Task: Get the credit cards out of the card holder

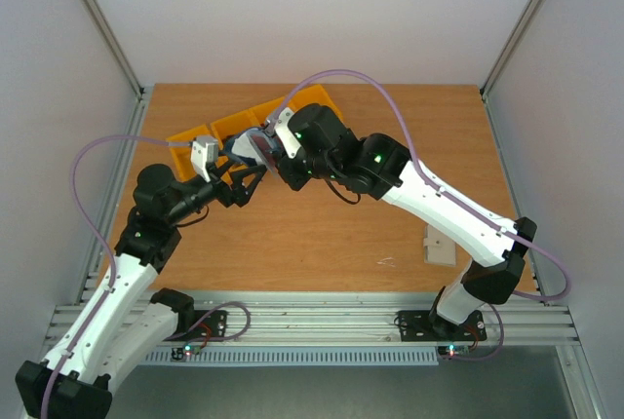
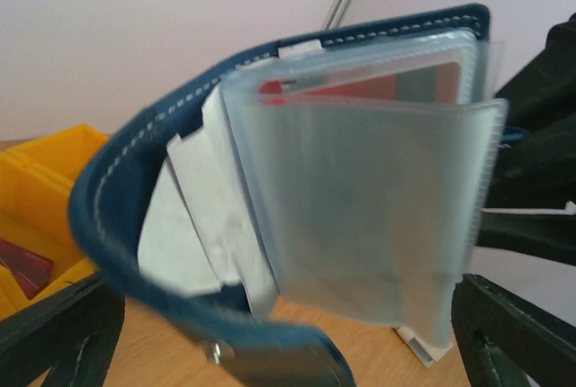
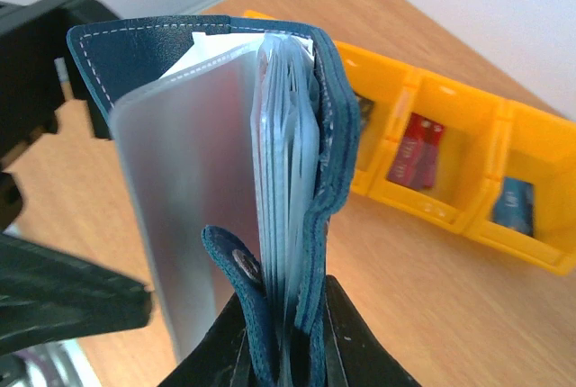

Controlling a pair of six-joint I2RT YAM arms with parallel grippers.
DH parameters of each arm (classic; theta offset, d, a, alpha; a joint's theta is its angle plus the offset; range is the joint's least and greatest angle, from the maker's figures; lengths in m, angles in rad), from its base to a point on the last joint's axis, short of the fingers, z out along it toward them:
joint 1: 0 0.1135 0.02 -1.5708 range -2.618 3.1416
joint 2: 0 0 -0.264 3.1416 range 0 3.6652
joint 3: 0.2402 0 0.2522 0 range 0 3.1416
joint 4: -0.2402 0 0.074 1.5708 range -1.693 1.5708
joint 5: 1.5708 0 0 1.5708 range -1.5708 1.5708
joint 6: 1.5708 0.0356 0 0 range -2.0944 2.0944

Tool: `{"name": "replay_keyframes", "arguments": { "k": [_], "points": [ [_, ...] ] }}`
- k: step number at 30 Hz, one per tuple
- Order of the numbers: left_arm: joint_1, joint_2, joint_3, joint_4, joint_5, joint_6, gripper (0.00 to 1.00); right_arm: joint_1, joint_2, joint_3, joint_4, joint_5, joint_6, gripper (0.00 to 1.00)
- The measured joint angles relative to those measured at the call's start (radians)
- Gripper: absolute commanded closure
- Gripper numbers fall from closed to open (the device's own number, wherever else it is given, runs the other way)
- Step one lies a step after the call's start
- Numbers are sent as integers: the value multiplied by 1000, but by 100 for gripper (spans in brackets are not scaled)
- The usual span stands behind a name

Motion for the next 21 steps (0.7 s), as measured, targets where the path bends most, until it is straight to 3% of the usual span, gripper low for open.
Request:
{"name": "replay_keyframes", "arguments": {
  "k": [9,10,13,15,20,21],
  "points": [
    [0,2,-4,2,-12,0,1,25,50,44,-10,-35,-1,99],
    [0,2,-4,2,-16,0,5,25,51,50,-13,-39,-3,99],
    [0,2,-4,2,-24,-3,27,25,50,58,-18,-68,-15,99],
    [2,0,-7,2,-24,-8,56,16,45,60,-19,-98,-30,99],
    [7,-9,-17,10,-9,-13,97,-51,12,60,-41,-267,-61,99],
    [8,-11,-18,14,-9,-18,99,-68,6,60,-47,-309,-64,99]
  ]
}}
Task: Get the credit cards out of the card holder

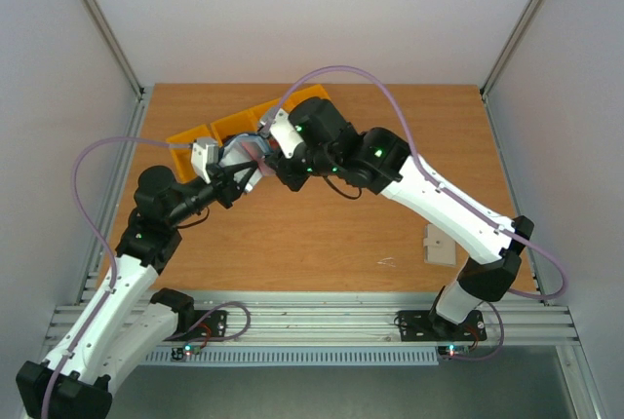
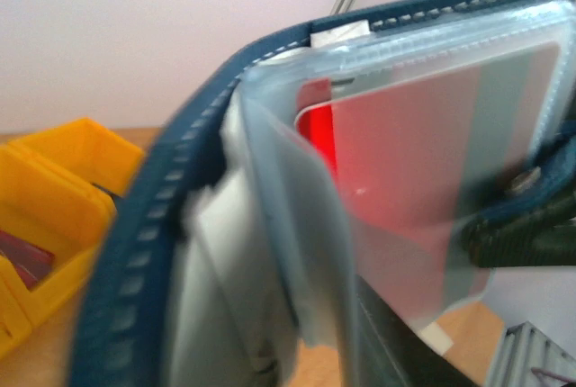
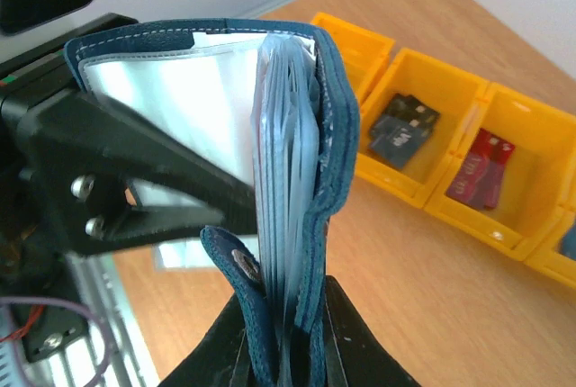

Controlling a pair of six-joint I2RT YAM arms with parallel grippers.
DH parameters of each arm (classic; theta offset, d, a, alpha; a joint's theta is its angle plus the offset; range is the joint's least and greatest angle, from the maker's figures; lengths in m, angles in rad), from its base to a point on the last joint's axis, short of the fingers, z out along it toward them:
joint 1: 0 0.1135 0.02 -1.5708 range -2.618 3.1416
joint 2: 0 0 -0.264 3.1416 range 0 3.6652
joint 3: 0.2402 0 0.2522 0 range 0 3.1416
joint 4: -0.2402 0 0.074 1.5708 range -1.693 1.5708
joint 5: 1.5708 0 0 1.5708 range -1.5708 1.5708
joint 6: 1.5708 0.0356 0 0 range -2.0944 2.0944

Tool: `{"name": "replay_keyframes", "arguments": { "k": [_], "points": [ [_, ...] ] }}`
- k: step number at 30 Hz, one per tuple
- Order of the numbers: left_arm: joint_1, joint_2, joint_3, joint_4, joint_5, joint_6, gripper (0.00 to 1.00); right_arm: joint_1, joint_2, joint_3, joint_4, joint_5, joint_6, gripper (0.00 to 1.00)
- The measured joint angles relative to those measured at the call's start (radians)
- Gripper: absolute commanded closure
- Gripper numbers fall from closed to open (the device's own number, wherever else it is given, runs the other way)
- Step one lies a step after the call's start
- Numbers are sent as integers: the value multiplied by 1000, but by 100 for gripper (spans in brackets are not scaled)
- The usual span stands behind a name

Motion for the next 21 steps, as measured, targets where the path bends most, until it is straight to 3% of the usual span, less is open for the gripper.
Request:
{"name": "replay_keyframes", "arguments": {
  "k": [3,7,10,21],
  "points": [
    [0,-5,0,22,33,-5,100,-65,-18,-7,-14,-149,-9,97],
    [1,-8,0,32,94,-1,100,-144,-31,-34,-19,-337,-16,81],
    [2,-8,0,24,136,7,100,-193,-47,-82,-10,-454,-11,75],
    [5,-10,0,15,245,18,100,-240,-94,-171,62,-658,23,68]
  ]
}}
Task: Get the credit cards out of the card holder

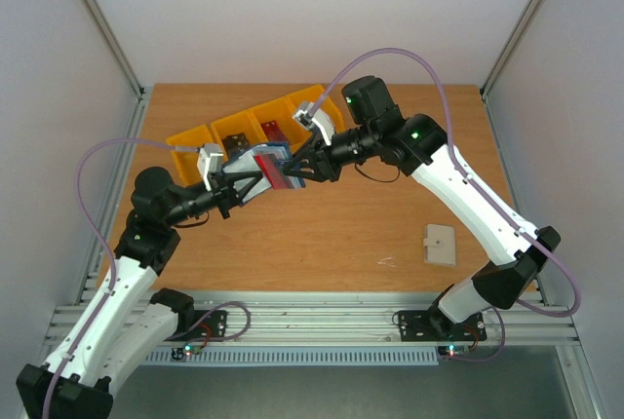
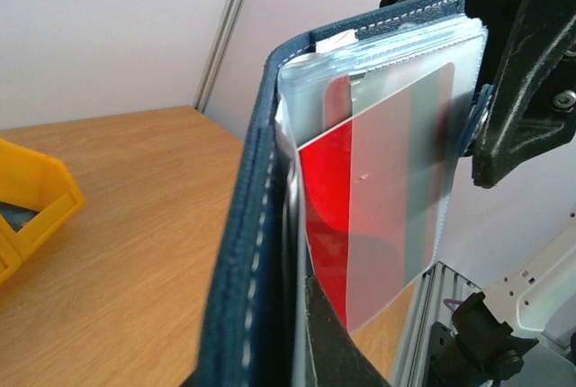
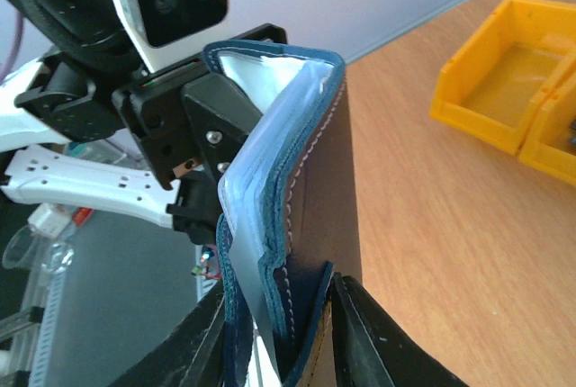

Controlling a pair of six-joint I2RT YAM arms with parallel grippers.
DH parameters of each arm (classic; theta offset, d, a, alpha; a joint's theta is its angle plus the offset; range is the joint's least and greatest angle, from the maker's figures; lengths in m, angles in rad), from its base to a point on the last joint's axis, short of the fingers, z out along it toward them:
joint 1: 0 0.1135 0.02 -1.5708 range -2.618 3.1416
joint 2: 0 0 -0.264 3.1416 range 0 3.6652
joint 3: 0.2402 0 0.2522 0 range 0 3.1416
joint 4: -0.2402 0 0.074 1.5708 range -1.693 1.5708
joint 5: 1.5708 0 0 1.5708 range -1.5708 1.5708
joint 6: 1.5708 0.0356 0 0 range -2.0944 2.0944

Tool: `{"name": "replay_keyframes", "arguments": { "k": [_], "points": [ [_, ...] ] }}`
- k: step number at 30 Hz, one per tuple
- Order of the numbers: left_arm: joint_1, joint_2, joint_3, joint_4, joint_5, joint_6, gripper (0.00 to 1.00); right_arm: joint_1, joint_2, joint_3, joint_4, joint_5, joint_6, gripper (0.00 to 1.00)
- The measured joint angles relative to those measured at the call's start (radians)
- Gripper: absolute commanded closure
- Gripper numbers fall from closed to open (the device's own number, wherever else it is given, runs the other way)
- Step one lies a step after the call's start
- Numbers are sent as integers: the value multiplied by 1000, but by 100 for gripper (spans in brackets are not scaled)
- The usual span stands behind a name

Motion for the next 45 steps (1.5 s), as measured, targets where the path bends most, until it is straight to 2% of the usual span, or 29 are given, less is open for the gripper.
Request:
{"name": "replay_keyframes", "arguments": {
  "k": [3,6,10,11,14,17,19,20,22,24,26,30,31,36,39,42,45],
  "points": [
    [0,0,2,0,10,0,100,0,0,-10,20,-13,11,56],
    [0,-2,6,0,17,-4,100,0,0,-30,47,-11,26,53],
    [0,-2,14,-18,-22,-31,100,2,-5,-82,103,1,47,55],
    [0,-2,16,-29,-39,-41,100,5,-11,-101,120,11,53,57],
    [0,6,29,-55,-67,-58,100,8,-25,-146,152,48,67,77],
    [0,10,33,-60,-71,-68,100,10,-26,-152,167,85,76,92],
    [0,10,34,-61,-72,-73,100,10,-27,-152,173,90,76,98],
    [0,10,34,-63,-75,-74,96,10,-27,-151,174,91,75,99],
    [0,10,44,-89,-90,-77,70,5,-27,-151,174,89,79,99],
    [-2,9,66,-129,-147,-79,59,-9,-27,-151,177,81,90,99],
    [4,9,92,-175,-247,-80,56,-42,-29,-151,179,81,113,99],
    [30,13,109,-268,-502,-59,55,-85,-30,-138,141,166,139,99],
    [38,24,109,-316,-621,-17,55,-88,-29,-125,113,211,142,99],
    [71,42,114,-391,-785,125,57,-83,-16,-19,-32,494,153,99],
    [77,45,142,-405,-753,196,64,-75,-14,3,-83,671,165,99],
    [77,64,180,-372,-596,202,65,-43,6,11,-119,817,166,99],
    [65,103,190,-307,-419,129,64,3,39,12,-121,842,160,99]
  ]
}}
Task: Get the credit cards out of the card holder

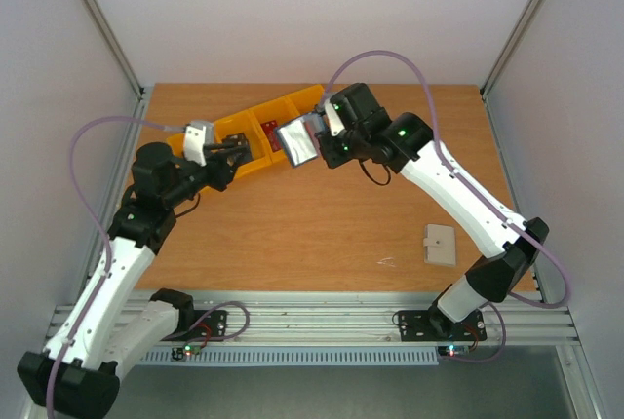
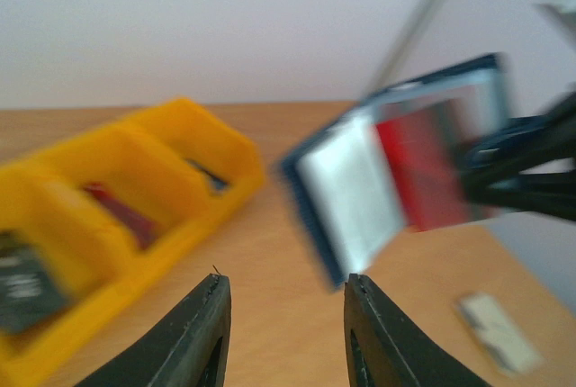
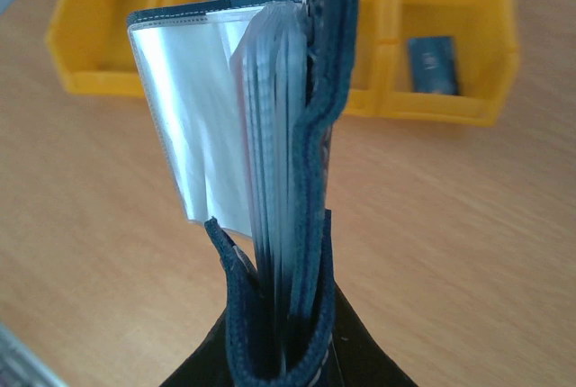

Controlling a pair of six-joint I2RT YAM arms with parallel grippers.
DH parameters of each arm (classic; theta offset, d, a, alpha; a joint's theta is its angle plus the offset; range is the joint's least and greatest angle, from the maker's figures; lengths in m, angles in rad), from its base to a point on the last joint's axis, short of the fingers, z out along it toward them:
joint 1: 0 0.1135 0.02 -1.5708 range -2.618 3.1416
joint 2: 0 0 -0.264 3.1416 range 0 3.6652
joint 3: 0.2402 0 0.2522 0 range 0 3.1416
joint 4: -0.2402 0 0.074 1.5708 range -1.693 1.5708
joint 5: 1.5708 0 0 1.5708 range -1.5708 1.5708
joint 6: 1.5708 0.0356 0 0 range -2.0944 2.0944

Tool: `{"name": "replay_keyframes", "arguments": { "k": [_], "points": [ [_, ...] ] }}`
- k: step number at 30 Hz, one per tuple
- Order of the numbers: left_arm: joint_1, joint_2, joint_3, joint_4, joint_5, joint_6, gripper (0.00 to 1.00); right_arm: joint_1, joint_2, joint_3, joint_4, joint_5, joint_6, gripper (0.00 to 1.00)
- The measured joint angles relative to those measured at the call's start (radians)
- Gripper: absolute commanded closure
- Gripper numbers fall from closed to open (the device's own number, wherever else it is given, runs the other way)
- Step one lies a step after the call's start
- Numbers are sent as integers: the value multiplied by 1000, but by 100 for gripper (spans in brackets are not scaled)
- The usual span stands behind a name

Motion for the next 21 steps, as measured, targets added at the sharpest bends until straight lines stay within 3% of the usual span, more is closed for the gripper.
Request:
{"name": "replay_keyframes", "arguments": {
  "k": [3,8,21],
  "points": [
    [-56,66,9,64,151,-69,63,23,27,0,5,-55,-6,99],
    [-146,158,34,175,280,-174,60,29,35,0,43,-230,-43,99],
    [-153,108,27,254,321,-277,64,-79,-57,-161,282,-771,-87,99]
  ]
}}
